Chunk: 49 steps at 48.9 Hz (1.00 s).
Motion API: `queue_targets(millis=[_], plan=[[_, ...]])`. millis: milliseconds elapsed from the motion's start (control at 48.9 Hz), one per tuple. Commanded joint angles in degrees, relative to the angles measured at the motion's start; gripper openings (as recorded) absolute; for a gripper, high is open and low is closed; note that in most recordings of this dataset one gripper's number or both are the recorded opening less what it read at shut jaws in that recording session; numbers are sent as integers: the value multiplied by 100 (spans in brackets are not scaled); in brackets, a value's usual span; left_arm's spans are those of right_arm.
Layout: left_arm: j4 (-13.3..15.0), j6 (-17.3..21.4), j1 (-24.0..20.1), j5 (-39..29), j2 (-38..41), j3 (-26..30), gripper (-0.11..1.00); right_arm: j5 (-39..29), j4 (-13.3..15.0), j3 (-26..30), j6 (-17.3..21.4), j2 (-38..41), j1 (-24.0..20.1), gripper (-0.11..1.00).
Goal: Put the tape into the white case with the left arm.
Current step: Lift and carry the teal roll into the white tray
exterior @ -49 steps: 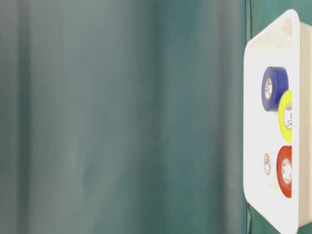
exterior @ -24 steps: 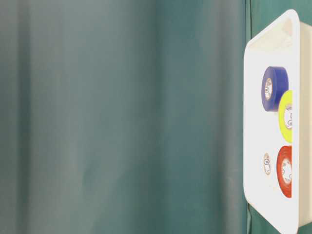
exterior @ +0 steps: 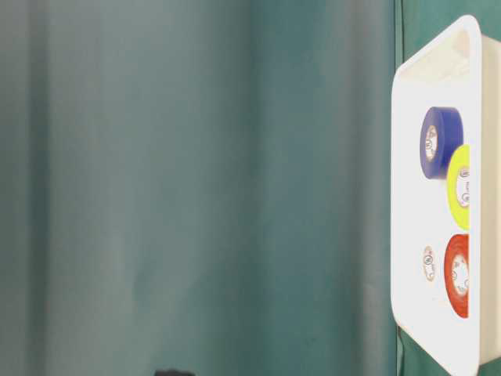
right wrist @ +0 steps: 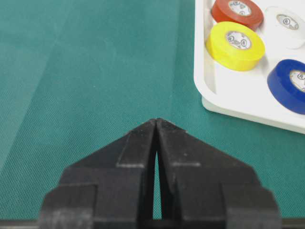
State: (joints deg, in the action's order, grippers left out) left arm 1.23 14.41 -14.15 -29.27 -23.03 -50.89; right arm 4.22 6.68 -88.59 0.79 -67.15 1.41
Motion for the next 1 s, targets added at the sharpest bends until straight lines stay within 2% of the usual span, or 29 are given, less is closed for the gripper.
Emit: queue_targets(millis=[0,286,818,982], plan=[[-9,35,-18,97,176,316,22,44,9,70,9,53,9,-10],[-9,299,-9,264,1222,1380,22,44,0,79,9,53,0,-10],[-9,325,-18,272,3287,3894,22,62,9,70,9,53,9,-10],[-9,325,-62,272,3665,4438,22,53,9,70,9,53,9,-10]])
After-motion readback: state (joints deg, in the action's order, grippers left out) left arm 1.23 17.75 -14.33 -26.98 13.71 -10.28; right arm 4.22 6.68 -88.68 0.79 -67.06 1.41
